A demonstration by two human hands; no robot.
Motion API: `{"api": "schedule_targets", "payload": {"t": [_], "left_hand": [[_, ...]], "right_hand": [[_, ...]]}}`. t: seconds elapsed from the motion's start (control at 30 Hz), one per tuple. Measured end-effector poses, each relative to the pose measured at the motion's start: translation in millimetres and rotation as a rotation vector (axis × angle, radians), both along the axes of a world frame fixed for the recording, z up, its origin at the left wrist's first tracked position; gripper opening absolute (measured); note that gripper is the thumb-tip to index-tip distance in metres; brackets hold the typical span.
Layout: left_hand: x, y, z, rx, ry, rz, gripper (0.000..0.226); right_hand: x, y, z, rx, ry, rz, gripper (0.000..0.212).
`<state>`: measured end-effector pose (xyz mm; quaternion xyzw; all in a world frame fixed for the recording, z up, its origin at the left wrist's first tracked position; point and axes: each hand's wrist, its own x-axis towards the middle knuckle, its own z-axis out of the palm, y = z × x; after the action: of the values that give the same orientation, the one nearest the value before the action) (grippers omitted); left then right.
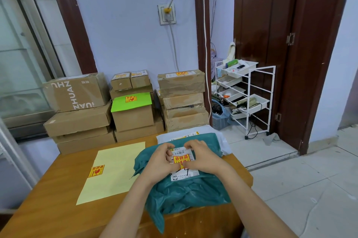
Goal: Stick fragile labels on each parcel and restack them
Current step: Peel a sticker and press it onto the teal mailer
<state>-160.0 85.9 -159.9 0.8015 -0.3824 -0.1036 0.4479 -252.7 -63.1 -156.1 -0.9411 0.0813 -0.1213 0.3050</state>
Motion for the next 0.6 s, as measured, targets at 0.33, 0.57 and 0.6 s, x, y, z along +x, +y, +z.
{"api": "schedule_targets", "payload": {"t": [0.33,0.57,0.6], "left_hand": [[2.8,2.1,0.5,0.007,0.029,-0.006,0.051],[0.9,-5.4,-5.2,-0.025,-0.029,0.089,0.043],[0.4,-7.2,-5.6,-0.024,-0.043,0.109,0.042]], "right_hand": [[2.9,-6.8,1.5,0.090,0.035,0.014,0.051],[10.4,2.3,-5.0,-0.010,-0.025,-0.078,0.046],[11.8,3.9,-6.0,-0.024,-0.032,-0.097,0.045]]}}
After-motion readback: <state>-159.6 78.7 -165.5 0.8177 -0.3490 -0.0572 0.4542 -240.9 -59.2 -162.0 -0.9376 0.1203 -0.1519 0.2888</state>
